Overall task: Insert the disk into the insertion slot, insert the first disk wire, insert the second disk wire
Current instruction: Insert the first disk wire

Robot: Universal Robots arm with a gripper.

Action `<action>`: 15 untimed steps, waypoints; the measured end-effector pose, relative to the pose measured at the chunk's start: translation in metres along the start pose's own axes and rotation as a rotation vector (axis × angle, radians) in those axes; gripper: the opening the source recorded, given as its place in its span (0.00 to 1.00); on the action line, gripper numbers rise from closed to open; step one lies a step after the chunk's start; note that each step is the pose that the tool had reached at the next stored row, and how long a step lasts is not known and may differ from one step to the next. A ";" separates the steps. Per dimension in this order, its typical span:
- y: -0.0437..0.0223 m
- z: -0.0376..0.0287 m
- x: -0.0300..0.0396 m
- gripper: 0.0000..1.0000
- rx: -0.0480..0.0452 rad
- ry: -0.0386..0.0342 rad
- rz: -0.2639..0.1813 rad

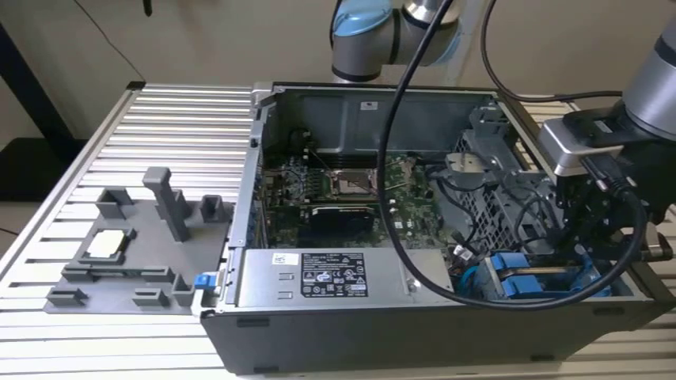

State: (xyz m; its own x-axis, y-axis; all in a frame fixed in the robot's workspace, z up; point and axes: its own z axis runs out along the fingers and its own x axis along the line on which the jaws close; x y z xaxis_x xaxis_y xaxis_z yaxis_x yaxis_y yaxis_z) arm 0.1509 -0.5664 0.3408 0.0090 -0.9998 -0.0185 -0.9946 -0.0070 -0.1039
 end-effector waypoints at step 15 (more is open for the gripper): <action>0.0018 0.0088 -0.0007 0.19 0.0118 0.0015 0.000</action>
State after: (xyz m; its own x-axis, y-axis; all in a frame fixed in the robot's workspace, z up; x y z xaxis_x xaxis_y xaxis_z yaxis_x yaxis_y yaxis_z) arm 0.1500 -0.5655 0.3319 0.0091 -0.9998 -0.0170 -0.9933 -0.0070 -0.1156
